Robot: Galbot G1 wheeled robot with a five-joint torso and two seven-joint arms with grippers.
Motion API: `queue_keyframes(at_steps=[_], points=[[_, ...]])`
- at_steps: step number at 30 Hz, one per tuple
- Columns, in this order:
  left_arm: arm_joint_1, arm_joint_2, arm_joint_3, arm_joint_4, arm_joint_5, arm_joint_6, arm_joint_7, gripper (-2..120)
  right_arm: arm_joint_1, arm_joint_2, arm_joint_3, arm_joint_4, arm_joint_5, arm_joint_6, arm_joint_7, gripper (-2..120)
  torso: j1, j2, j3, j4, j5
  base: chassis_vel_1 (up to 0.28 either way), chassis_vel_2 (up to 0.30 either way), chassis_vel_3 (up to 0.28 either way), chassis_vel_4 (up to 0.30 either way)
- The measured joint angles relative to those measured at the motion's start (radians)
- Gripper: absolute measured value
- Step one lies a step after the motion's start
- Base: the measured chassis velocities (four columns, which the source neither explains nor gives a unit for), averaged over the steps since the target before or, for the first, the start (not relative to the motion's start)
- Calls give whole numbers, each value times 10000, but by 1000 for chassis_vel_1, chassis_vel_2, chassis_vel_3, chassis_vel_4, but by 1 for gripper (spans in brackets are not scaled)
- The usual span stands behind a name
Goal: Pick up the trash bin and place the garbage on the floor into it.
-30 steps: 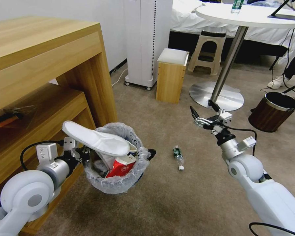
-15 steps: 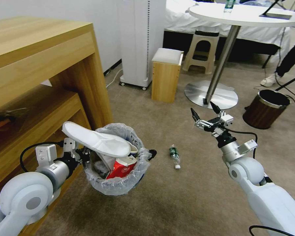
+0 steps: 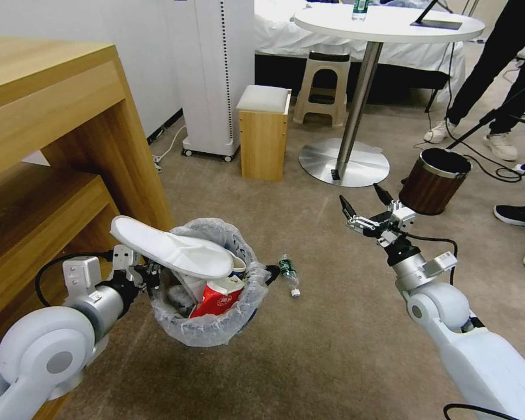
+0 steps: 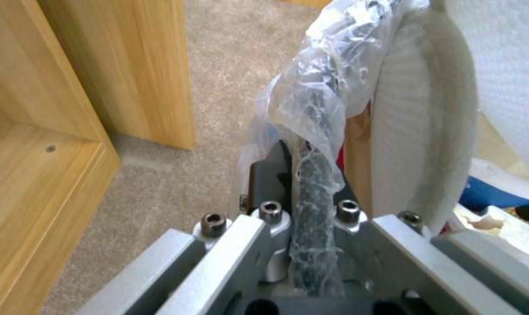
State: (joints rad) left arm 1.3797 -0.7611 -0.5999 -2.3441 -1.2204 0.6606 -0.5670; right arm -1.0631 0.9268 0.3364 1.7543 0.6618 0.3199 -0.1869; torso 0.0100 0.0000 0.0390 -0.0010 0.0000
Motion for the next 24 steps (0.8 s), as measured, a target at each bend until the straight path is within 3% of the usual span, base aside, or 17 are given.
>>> queue_keyframes(at_steps=[24], points=[[-11,-121,-140,153,-88,-2,-43,0,21,133,-176,-269,-151,117,-213,100,0,0,-1,-4,1,-13,15,16,-18]])
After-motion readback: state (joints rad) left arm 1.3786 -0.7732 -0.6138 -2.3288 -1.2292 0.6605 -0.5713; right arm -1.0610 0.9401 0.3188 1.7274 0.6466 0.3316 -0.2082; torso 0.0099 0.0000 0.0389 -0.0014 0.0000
